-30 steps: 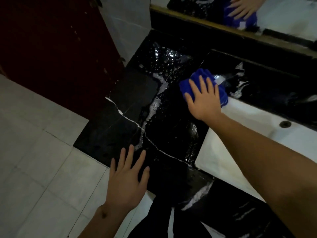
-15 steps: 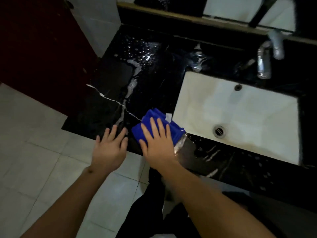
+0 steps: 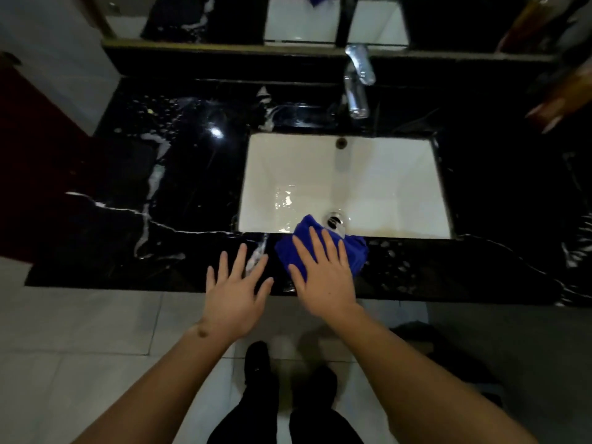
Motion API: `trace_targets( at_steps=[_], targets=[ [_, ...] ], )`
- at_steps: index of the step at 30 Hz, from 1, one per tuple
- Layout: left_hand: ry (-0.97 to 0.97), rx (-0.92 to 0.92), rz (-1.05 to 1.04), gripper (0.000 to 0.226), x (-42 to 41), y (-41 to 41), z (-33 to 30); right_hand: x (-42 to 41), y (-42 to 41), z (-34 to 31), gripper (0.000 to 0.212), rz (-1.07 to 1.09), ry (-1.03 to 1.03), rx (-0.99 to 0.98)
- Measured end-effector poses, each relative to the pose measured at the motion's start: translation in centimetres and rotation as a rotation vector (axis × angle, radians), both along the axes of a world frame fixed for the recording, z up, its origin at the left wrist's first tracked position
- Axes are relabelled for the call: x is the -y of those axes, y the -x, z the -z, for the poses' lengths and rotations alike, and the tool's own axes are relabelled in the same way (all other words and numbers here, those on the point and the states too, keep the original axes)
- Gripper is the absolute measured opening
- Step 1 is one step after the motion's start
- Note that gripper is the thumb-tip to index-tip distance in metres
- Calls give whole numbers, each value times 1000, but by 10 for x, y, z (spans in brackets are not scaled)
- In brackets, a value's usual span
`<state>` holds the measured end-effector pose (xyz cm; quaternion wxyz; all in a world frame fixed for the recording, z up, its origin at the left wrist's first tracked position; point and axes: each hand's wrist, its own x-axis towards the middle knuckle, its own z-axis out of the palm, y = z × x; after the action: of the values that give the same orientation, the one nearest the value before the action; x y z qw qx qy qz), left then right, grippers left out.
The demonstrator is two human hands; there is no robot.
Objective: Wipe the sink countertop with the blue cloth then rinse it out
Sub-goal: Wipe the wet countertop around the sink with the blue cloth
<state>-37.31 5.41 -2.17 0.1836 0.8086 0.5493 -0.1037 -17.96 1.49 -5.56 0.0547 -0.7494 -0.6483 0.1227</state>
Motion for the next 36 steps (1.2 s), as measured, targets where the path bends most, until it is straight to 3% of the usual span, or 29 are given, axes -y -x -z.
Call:
trace_targets(
  at_steps=[7, 13, 18, 25, 30, 34, 36],
  targets=[
    [-81, -4, 239, 61, 18, -48, 8, 40, -103, -4, 62, 256, 70, 76],
    [-38, -42, 251, 61, 29, -67, 18, 74, -194, -3, 64, 418, 46, 110],
    [-28, -34, 256, 65, 29, -69, 16, 51, -163, 0, 69, 660, 74, 91],
    [-35, -43, 223, 69, 33, -75, 2, 46, -52, 0, 58, 336, -21, 53],
    [48, -123, 158, 63, 32, -108, -17, 88, -109, 3, 52, 349, -66, -46],
    [105, -91, 207, 64, 43, -140, -18, 115, -166, -23, 44, 455, -333, -254],
    [132, -105, 215, 67, 52, -154, -15, 121, -198, -48, 46, 562, -463, -269]
  ],
)
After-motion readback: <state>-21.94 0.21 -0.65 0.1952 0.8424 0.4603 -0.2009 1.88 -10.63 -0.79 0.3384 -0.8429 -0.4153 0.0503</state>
